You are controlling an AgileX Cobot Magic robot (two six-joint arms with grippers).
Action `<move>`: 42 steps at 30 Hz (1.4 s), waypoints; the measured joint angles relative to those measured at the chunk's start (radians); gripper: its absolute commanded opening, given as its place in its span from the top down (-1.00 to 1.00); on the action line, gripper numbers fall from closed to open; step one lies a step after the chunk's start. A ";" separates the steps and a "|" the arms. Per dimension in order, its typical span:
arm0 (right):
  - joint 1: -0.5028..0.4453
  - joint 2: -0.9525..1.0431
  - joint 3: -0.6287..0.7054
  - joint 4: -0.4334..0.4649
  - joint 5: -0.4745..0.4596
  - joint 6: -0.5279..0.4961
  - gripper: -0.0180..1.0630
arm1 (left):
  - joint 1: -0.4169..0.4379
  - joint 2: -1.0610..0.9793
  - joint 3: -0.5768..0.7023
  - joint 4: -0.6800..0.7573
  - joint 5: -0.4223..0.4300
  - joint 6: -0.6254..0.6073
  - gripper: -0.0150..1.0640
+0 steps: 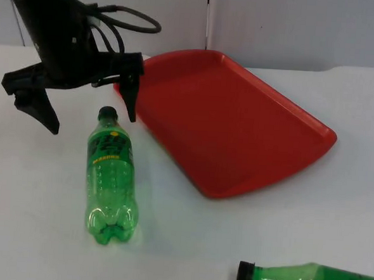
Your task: Place the bottle upright on the tray.
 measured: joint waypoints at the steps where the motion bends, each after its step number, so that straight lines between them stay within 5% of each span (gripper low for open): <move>1: 0.000 0.000 0.000 0.000 0.000 0.000 -0.98 | -0.004 0.008 0.000 0.000 -0.005 -0.005 -0.97; 28: 0.000 0.000 0.000 0.000 0.000 -0.007 -0.98 | -0.024 0.195 -0.006 -0.026 -0.139 -0.004 -0.86; 36: 0.000 0.000 0.000 0.000 0.000 -0.002 -0.98 | -0.031 0.198 -0.007 -0.039 -0.138 -0.002 -0.11; 41: 0.000 0.000 0.000 0.000 0.000 -0.002 -0.98 | -0.031 0.202 -0.008 -0.045 -0.131 0.000 0.80; 42: 0.000 0.000 0.000 0.000 0.000 -0.002 -0.98 | -0.031 0.202 -0.008 -0.045 -0.126 0.000 0.80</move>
